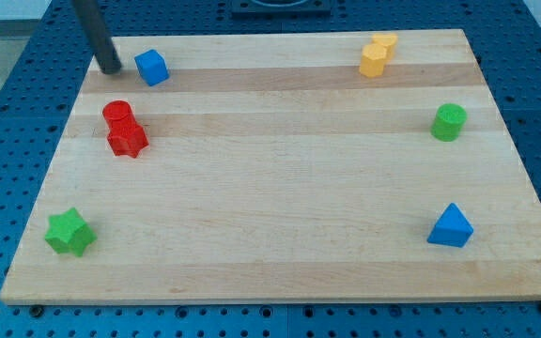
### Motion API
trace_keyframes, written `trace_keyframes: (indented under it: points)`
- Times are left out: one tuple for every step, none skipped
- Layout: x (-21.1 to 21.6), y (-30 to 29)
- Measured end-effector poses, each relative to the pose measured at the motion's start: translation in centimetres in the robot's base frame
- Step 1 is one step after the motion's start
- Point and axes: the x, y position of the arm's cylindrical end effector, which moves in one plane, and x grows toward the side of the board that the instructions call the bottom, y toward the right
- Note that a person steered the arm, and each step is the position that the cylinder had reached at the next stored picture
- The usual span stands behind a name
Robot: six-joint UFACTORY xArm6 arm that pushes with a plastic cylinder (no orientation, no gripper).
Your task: Push the blue cube to the center
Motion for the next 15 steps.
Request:
trace_keyframes:
  points:
    - [3.1,8.2]
    - [3.5,6.7]
    - [2.1,1.3]
    - [-2.1,-1.2]
    - [-4.8,1.8]
    - [-0.8,10.2]
    - [5.1,18.0]
    - [5.4,18.9]
    - [2.1,14.9]
    - [0.2,9.4]
    - [4.9,8.6]
    - [10.3,15.8]
    - [12.7,18.9]
    - [11.5,12.9]
    - [7.1,7.2]
